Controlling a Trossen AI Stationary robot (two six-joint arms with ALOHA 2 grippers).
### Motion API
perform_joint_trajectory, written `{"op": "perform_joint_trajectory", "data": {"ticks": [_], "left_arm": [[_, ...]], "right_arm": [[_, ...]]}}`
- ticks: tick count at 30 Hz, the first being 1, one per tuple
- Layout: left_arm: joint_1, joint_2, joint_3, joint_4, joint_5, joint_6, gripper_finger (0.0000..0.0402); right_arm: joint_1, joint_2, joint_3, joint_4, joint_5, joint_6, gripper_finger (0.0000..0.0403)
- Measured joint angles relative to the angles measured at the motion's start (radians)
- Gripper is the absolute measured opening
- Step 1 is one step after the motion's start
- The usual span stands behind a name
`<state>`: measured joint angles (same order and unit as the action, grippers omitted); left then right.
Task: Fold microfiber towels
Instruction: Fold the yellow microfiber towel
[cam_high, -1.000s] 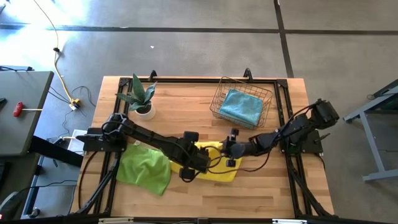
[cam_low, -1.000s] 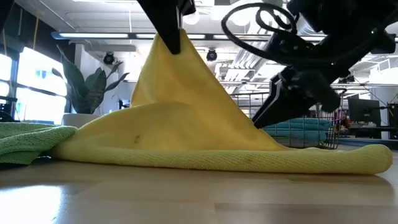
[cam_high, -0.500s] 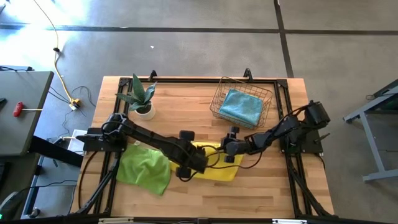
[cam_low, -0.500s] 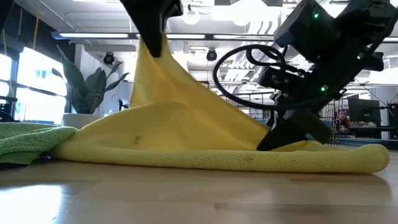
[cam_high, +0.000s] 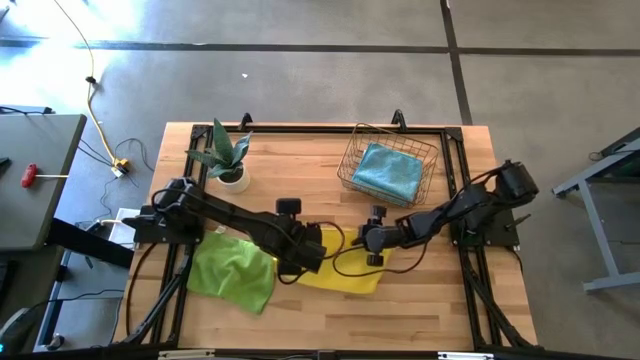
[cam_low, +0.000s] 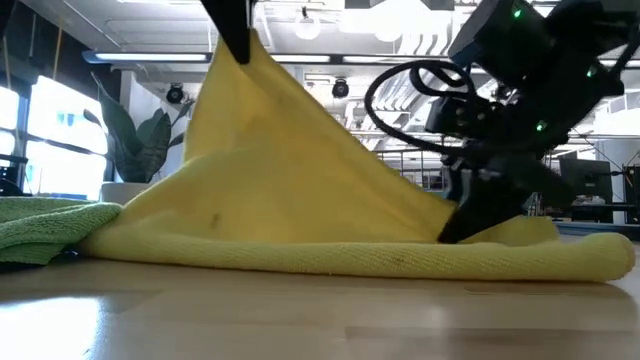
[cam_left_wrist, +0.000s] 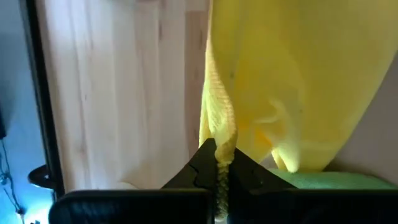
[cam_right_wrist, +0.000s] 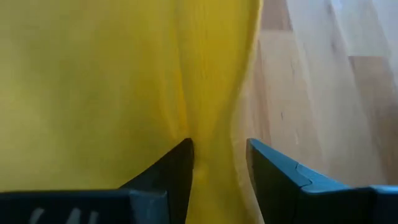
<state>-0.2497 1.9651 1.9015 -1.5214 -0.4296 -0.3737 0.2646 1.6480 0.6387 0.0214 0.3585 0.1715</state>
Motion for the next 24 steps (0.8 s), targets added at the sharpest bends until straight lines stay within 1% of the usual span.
{"op": "perform_joint_trajectory", "data": {"ticks": [4, 8, 10, 15, 20, 24], "left_arm": [[0.000, -0.011, 0.001, -0.030, -0.022, -0.016, 0.0000], [0.000, -0.022, 0.001, -0.043, -0.056, -0.018, 0.0000], [0.000, -0.023, 0.001, -0.043, -0.058, -0.020, 0.0000], [0.000, -0.031, 0.001, -0.049, -0.083, -0.031, 0.0000], [0.000, -0.029, 0.000, -0.047, -0.081, -0.035, 0.0000], [0.000, -0.029, 0.000, -0.048, -0.079, -0.041, 0.0000]], "right_arm": [[0.000, -0.059, -0.001, -0.099, -0.052, 0.063, 0.0144], [0.002, -0.079, -0.001, -0.167, -0.137, 0.142, 0.0138], [0.007, -0.080, 0.002, -0.189, -0.160, 0.169, 0.0129], [0.026, -0.086, 0.002, -0.217, -0.173, 0.191, 0.0094], [0.038, -0.096, 0.002, -0.249, -0.180, 0.209, 0.0060], [0.038, -0.128, 0.001, -0.317, -0.188, 0.238, 0.0039]]}}
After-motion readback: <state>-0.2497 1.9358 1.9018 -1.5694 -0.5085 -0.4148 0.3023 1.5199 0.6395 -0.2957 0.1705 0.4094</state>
